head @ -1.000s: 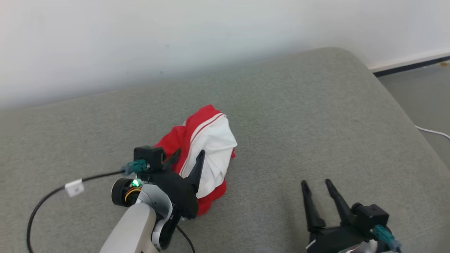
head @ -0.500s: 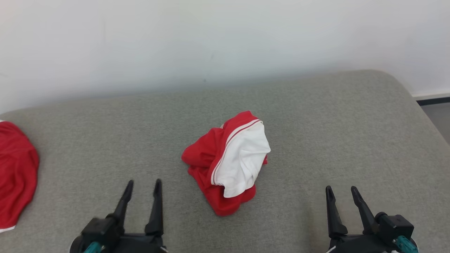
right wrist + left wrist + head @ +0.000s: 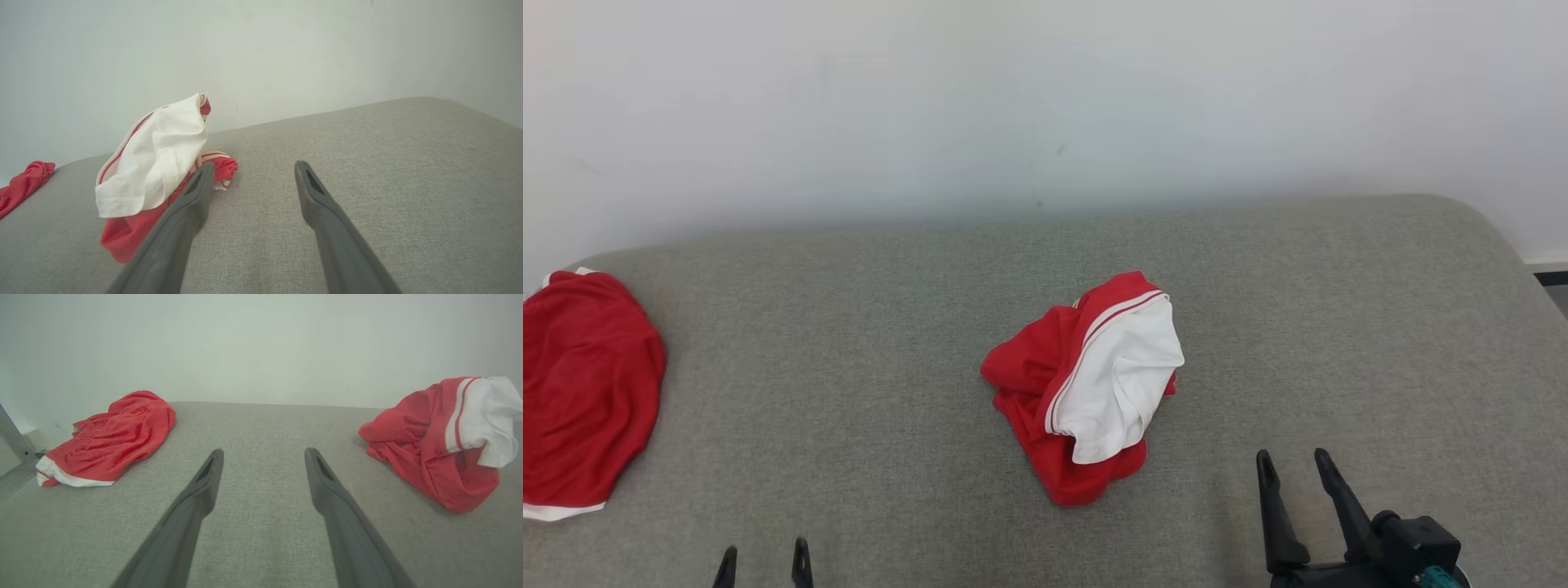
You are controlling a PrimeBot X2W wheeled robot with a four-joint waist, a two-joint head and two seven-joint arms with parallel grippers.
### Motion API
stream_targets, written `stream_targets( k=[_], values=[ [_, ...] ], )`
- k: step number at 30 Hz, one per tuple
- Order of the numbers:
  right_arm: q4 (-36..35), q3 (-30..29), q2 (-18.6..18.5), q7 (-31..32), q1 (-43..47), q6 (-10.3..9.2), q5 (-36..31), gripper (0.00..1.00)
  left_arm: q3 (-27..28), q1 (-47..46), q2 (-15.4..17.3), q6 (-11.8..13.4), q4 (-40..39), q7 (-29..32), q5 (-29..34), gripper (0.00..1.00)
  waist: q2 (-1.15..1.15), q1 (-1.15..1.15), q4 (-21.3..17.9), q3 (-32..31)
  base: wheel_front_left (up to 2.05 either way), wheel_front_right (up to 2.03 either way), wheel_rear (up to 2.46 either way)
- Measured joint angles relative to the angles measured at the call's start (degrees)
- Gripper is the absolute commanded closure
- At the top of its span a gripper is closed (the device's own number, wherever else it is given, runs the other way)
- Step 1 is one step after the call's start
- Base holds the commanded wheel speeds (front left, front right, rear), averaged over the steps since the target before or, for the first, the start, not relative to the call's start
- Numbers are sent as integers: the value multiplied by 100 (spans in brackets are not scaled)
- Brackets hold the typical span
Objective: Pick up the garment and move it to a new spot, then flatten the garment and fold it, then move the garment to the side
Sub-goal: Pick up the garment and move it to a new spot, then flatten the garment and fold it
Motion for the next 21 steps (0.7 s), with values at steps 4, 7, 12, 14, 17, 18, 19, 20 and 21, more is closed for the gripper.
stream_targets(
  k=[4, 7, 12, 14, 17, 18, 19, 20, 21],
  values=[
    [82, 62, 2, -10, 37, 0, -8, 0, 154, 140, -64, -64, 279, 0, -10, 0, 0, 0, 55, 17, 0, 0, 0],
    [110, 52, 2, -13, 61, 0, -7, 0, 229, 153, -105, -65, 310, 0, -37, 0, 0, 0, 78, 25, 0, 0, 0],
    [162, 43, 2, -24, 68, 0, -7, 0, 312, 135, -167, -123, 338, 0, -36, 0, 0, 0, 113, 34, 0, 0, 0],
    [160, 45, 2, -8, 66, 0, -7, 0, 341, 92, -177, -165, 339, 0, -13, 0, 0, 0, 108, 35, 0, 0, 0],
    [160, 62, 1, -2, 65, 0, 3, 0, 365, 52, -201, -176, 334, 0, 8, 0, 0, 0, 89, 36, 0, 0, 0],
    [160, 73, 1, -1, 62, 0, 13, 0, 369, 43, -203, -215, 335, 0, 13, 0, 0, 0, 82, 37, 0, 0, 0],
    [167, 86, 1, -2, 61, 0, 29, 0, 374, 33, -208, -216, 336, 0, 16, 0, 0, 0, 75, 37, 0, 0, 0],
    [176, 93, 1, -2, 60, 0, 30, 0, 380, 23, -213, -222, 335, 0, 26, 0, 0, 1, 68, 38, 0, 0, 0],
    [185, 102, 2, -2, 60, 0, 36, 0, 379, 12, -219, -226, 335, 0, 31, 0, 0, 0, 63, 38, 0, 0, 0]
  ],
)
